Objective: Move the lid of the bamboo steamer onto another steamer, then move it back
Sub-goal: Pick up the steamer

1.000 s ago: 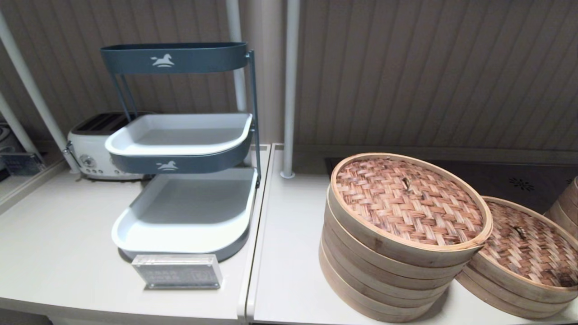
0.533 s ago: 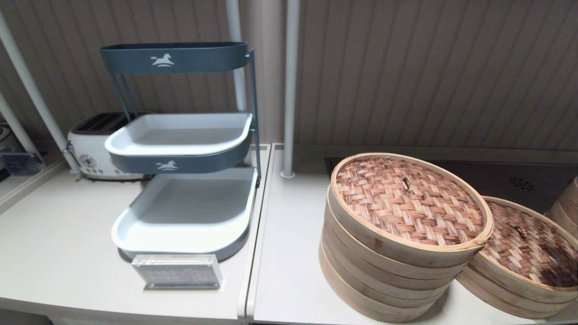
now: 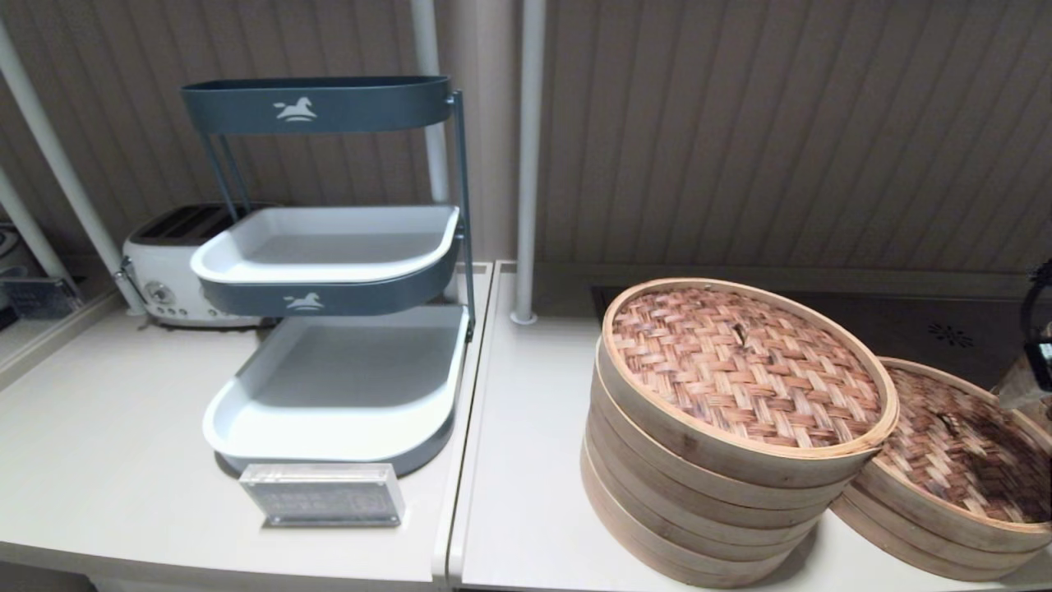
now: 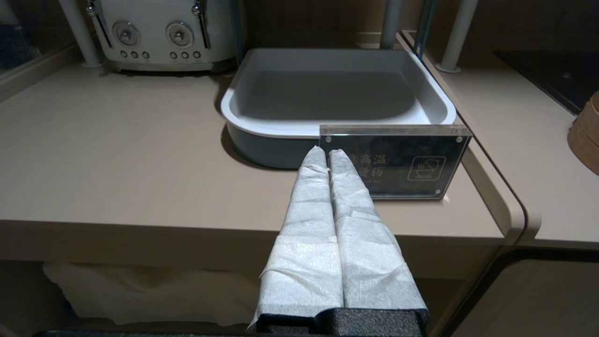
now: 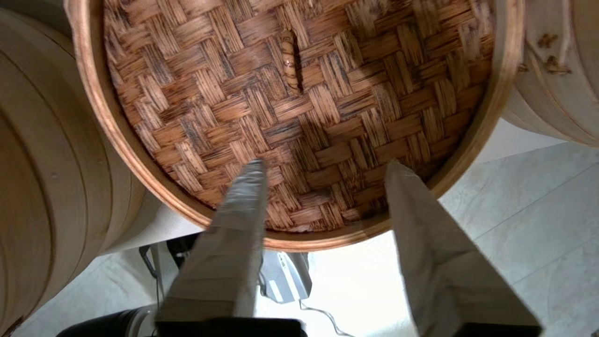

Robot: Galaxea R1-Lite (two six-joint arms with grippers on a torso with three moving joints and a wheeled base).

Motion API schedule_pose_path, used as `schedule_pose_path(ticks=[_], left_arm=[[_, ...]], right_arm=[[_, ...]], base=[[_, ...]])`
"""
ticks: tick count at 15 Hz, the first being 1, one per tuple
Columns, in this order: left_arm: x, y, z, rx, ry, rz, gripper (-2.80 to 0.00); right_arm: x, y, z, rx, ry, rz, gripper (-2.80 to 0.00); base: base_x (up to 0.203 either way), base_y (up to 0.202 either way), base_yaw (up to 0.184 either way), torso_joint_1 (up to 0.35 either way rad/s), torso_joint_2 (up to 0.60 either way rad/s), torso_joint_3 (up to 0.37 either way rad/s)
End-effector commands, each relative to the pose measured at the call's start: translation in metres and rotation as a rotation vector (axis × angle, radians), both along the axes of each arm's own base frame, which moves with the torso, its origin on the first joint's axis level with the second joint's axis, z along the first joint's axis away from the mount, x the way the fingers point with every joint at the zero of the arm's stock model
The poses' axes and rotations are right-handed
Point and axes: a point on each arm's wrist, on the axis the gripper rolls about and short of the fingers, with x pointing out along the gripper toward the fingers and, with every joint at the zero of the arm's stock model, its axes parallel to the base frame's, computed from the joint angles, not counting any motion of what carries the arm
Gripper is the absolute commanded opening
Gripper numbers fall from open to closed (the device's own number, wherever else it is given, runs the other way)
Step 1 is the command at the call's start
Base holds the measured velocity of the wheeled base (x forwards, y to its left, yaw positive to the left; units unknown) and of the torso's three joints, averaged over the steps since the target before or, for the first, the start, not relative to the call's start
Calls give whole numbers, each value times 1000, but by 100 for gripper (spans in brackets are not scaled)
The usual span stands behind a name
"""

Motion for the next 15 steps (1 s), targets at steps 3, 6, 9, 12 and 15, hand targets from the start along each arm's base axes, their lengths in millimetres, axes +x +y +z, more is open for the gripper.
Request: schedule_pose_path(ticks=[3,6,9,12,15], left_arm=[[2,0,-8,0,27,0,-280],[2,0,-8,-1,27,0,-280],[2,0,-8,0,27,0,-280],[2,0,-8,0,27,0,-280],[2,0,-8,0,27,0,-280]], right_arm=[[14,-8,-20,30,52,3,0],[23,-13,-28,34,60,7,0],[34,-18,-42,50,88,9,0],[36,-19,-46,54,99,10,0],[39,-20,-52,61,112,11,0]], base=[[0,0,0,0,0,0],[0,0,0,0,0,0],[0,0,0,0,0,0],[0,0,0,0,0,0],[0,0,0,0,0,0]])
